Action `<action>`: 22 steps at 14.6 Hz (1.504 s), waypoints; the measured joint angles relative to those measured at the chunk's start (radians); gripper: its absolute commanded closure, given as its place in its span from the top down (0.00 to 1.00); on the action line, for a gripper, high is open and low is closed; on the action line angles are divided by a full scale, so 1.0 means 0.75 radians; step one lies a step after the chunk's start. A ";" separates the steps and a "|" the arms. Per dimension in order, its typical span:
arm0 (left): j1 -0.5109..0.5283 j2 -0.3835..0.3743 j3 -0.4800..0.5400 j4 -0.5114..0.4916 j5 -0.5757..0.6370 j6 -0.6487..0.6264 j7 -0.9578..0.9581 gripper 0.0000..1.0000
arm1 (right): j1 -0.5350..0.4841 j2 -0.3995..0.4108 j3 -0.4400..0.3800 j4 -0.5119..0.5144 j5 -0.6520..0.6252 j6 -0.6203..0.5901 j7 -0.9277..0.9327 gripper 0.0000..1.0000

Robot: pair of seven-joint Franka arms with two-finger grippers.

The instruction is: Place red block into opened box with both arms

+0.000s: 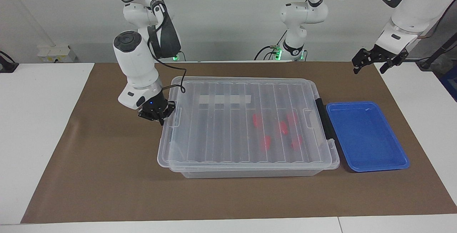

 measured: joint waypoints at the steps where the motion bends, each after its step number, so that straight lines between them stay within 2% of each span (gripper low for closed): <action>1: 0.000 0.000 0.000 0.000 0.000 0.000 0.000 1.00 | 0.000 0.000 0.005 0.000 0.001 0.000 0.000 0.00; 10: 0.000 0.000 0.000 0.000 0.000 0.000 0.000 1.00 | -0.012 -0.012 0.014 0.001 0.017 -0.020 0.001 0.00; 15: 0.000 0.000 0.000 0.000 0.000 0.000 0.000 1.00 | -0.130 -0.099 0.010 0.003 0.019 -0.128 0.029 0.00; 16: 0.000 0.000 0.000 0.000 0.000 0.000 0.000 1.00 | -0.144 -0.124 0.010 0.003 0.019 -0.161 0.065 0.18; 17: 0.000 0.000 0.000 0.000 0.000 0.000 0.000 1.00 | -0.153 -0.149 0.009 0.004 0.019 -0.193 0.101 0.48; 18: 0.000 0.000 0.000 0.000 0.000 0.000 0.000 1.00 | -0.157 -0.173 0.009 0.004 0.019 -0.222 0.135 0.92; 19: 0.000 0.000 0.000 0.000 0.000 0.000 0.000 1.00 | -0.158 -0.194 0.010 0.004 0.019 -0.248 0.165 0.97; 22: 0.000 0.000 0.000 0.000 0.000 0.000 0.000 1.00 | -0.157 -0.241 0.010 0.015 0.019 -0.334 0.258 0.98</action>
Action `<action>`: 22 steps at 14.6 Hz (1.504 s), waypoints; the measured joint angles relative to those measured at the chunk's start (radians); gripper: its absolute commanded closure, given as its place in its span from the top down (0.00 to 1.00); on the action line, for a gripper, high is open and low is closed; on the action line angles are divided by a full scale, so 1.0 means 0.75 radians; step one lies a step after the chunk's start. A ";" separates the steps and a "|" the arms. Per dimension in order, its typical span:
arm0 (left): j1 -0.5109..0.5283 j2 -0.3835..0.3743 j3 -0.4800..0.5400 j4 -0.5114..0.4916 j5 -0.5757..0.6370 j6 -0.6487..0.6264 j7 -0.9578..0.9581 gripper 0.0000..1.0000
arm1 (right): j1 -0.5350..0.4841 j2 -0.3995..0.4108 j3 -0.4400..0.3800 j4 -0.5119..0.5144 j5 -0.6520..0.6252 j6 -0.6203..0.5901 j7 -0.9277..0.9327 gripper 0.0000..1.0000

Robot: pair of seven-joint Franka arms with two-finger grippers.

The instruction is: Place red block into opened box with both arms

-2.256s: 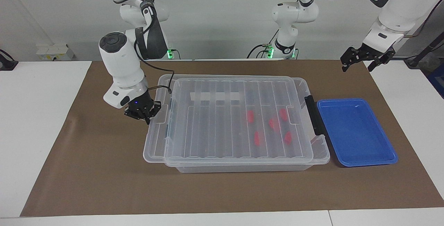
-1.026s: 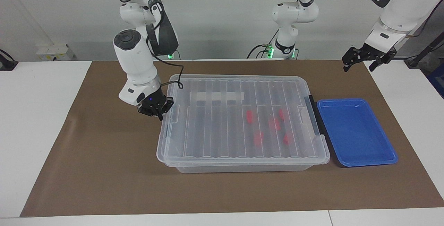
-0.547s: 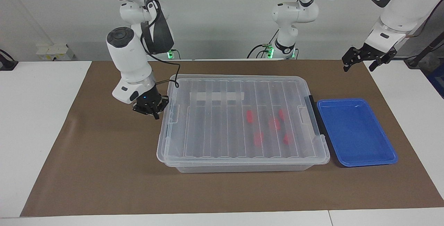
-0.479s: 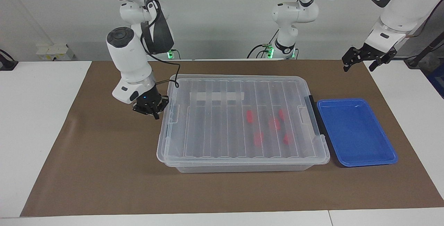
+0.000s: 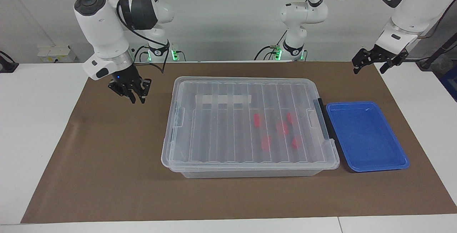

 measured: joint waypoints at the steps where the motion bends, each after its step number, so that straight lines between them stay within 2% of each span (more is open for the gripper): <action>1: 0.000 0.000 0.000 0.000 0.000 0.000 0.000 1.00 | 0.000 -0.007 0.000 0.020 0.000 -0.040 0.012 0.98; 10: 0.000 0.000 0.000 0.000 0.000 0.000 0.000 1.00 | -0.039 -0.010 -0.010 0.206 -0.001 -0.291 0.021 0.99; 22: 0.000 0.000 0.000 0.000 0.000 0.000 0.000 1.00 | -0.042 -0.058 -0.009 0.164 -0.036 -0.330 0.020 0.99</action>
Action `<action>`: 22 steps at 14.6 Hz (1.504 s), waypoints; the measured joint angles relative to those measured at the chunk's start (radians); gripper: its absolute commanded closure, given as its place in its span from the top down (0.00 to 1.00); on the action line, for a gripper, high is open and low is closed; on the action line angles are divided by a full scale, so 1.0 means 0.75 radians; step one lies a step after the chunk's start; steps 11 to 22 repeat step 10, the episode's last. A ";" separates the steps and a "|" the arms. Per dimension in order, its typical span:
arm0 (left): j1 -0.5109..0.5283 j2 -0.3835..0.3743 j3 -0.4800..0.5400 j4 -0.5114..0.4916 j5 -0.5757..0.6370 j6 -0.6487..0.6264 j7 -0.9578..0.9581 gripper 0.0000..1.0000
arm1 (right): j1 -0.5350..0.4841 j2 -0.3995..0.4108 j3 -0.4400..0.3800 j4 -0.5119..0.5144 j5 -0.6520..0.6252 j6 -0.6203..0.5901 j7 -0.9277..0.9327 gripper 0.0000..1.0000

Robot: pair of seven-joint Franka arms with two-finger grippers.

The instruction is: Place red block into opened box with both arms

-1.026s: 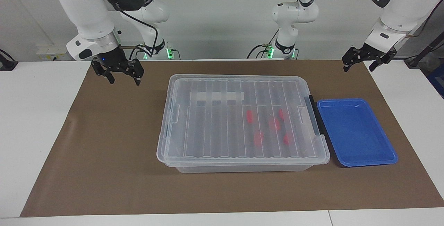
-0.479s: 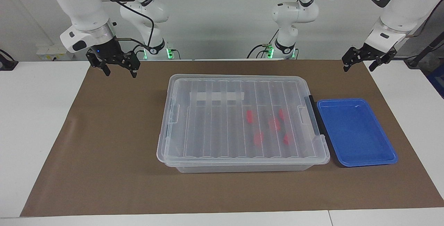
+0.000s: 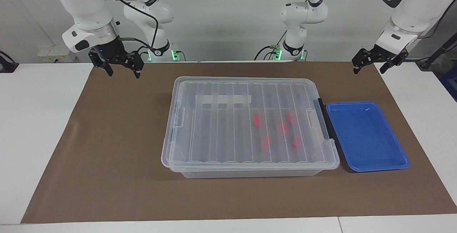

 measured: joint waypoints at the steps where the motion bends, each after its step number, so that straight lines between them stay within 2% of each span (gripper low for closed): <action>1: 0.000 0.000 0.000 0.000 0.000 0.000 0.000 1.00 | 0.001 0.000 0.001 0.000 -0.013 0.003 -0.004 0.99; 22: 0.000 0.000 0.000 0.000 0.000 0.000 0.000 1.00 | 0.007 -0.001 0.011 0.000 -0.024 0.007 -0.010 0.99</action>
